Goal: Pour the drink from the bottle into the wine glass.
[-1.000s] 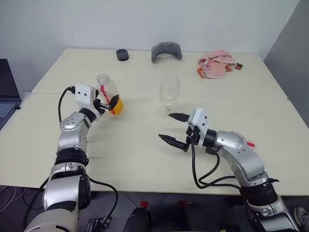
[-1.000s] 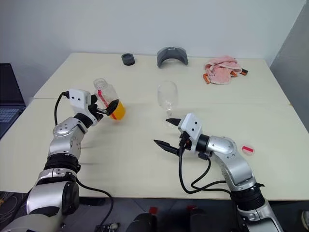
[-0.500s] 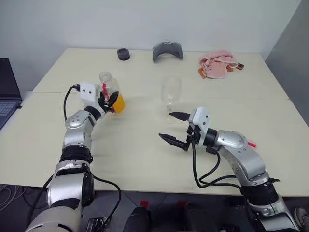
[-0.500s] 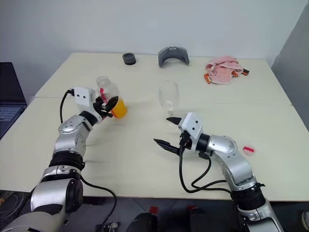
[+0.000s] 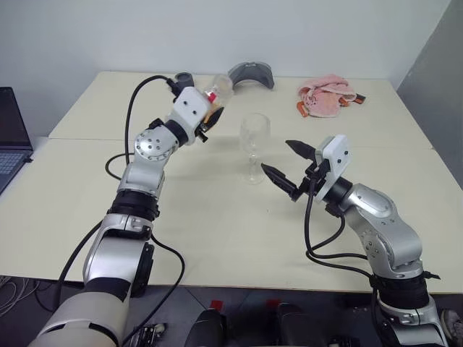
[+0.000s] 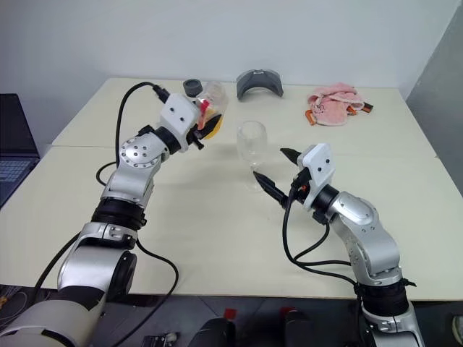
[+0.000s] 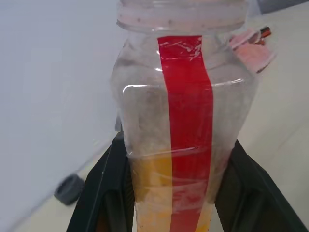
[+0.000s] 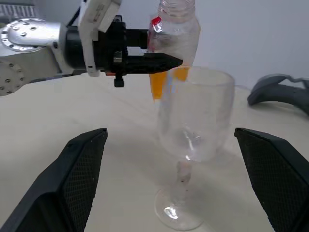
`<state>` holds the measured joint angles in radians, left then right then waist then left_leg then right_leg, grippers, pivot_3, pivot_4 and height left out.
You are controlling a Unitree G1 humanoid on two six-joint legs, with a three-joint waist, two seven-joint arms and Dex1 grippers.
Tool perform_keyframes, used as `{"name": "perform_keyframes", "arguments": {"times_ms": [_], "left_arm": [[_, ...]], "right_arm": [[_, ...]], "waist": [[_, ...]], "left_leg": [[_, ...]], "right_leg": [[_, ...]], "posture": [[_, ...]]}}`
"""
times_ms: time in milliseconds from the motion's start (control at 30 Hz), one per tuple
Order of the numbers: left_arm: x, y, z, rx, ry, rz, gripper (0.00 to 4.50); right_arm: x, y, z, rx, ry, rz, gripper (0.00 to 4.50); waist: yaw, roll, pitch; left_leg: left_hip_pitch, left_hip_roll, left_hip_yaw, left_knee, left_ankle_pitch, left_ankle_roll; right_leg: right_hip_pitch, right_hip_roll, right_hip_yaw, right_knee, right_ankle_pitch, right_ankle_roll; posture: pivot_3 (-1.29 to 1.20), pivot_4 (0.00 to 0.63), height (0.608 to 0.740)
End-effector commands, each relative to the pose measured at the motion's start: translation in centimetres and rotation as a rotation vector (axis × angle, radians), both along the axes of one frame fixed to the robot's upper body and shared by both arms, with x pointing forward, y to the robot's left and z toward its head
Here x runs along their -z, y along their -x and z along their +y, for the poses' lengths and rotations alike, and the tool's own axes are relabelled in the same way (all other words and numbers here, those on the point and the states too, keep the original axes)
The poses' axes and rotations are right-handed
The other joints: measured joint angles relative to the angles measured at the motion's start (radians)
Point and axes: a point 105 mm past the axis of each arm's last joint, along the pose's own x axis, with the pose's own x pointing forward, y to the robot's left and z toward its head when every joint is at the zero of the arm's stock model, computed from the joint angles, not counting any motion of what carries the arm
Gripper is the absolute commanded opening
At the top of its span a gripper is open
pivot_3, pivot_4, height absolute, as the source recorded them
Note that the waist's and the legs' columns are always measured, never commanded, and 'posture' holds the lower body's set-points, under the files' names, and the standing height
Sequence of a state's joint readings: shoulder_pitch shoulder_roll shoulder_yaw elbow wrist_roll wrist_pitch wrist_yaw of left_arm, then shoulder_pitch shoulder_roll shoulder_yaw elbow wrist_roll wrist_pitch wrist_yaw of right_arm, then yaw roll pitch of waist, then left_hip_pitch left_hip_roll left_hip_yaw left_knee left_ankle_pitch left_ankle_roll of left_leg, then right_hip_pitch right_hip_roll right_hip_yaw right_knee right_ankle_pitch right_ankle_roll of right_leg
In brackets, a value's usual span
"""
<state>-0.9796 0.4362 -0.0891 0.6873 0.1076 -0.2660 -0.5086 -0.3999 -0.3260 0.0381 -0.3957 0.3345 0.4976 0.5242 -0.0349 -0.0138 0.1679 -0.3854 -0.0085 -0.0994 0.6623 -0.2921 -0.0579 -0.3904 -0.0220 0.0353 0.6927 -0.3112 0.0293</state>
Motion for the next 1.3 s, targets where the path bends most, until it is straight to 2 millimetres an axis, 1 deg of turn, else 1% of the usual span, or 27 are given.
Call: {"name": "perform_keyframes", "arguments": {"times_ms": [33, 233, 567, 833, 900, 1033, 1300], "left_arm": [[-2.9, 0.4, -0.5, 0.015, -0.085, -0.161, 1.72], [-3.2, 0.6, -1.4, 0.050, -0.239, -0.279, 1.71], [-3.7, 0.5, -1.8, 0.035, -0.434, -0.432, 1.71], [-4.0, 0.3, -2.1, 0.022, -0.519, -0.500, 1.71], [-4.1, 0.3, -2.1, 0.017, -0.542, -0.521, 1.71], [-4.3, 0.2, -1.9, -0.001, -0.575, -0.550, 1.71], [-4.6, 0.1, -1.6, -0.021, -0.611, -0.586, 1.71]], "right_arm": [[-1.5, -0.2, -0.2, 0.040, -0.029, -0.063, 4.50], [-1.7, -0.5, -0.1, 0.064, -0.053, -0.066, 4.50], [-1.4, -0.5, -0.3, 0.082, -0.046, -0.066, 4.50], [-1.4, -0.5, -0.6, 0.098, -0.046, -0.074, 4.50], [-1.5, -0.5, -0.7, 0.105, -0.043, -0.083, 4.50], [-1.4, -0.4, -0.7, 0.100, -0.033, -0.094, 4.50], [-1.1, 0.0, -0.5, 0.079, -0.028, -0.097, 4.50]], "waist": [[0.000, 0.000, 0.000], [0.000, 0.000, 0.000], [0.000, 0.000, 0.000], [0.000, 0.000, 0.000], [0.000, 0.000, 0.000], [-0.002, 0.000, 0.000], [-0.002, 0.000, 0.000]], "left_leg": [[0.000, 0.000, 0.000, 0.000, 0.000, 0.000], [0.000, 0.000, 0.001, 0.000, 0.000, 0.000], [0.000, -0.001, 0.002, 0.000, -0.001, 0.002], [-0.001, -0.001, 0.003, 0.000, -0.001, 0.002], [-0.004, -0.001, 0.003, 0.001, -0.001, 0.002], [-0.012, -0.001, 0.004, 0.003, 0.000, 0.000], [-0.012, -0.001, 0.004, 0.002, 0.000, 0.000]], "right_leg": [[0.000, 0.000, 0.000, 0.000, 0.000, 0.000], [-0.001, -0.001, 0.001, 0.001, 0.000, 0.000], [-0.002, 0.000, 0.001, 0.003, 0.000, 0.000], [-0.004, 0.000, 0.002, 0.004, 0.000, 0.000], [-0.006, 0.000, 0.002, 0.005, 0.000, 0.000], [-0.016, 0.000, 0.002, 0.007, 0.000, 0.000], [-0.016, 0.000, 0.002, 0.007, 0.000, 0.000]], "posture": [[0.00, 0.150, 0.740], [0.00, 0.150, 0.740], [0.00, 0.150, 0.740], [0.00, 0.150, 0.740], [0.00, 0.150, 0.740], [0.00, 0.150, 0.740], [0.00, 0.150, 0.740]]}}
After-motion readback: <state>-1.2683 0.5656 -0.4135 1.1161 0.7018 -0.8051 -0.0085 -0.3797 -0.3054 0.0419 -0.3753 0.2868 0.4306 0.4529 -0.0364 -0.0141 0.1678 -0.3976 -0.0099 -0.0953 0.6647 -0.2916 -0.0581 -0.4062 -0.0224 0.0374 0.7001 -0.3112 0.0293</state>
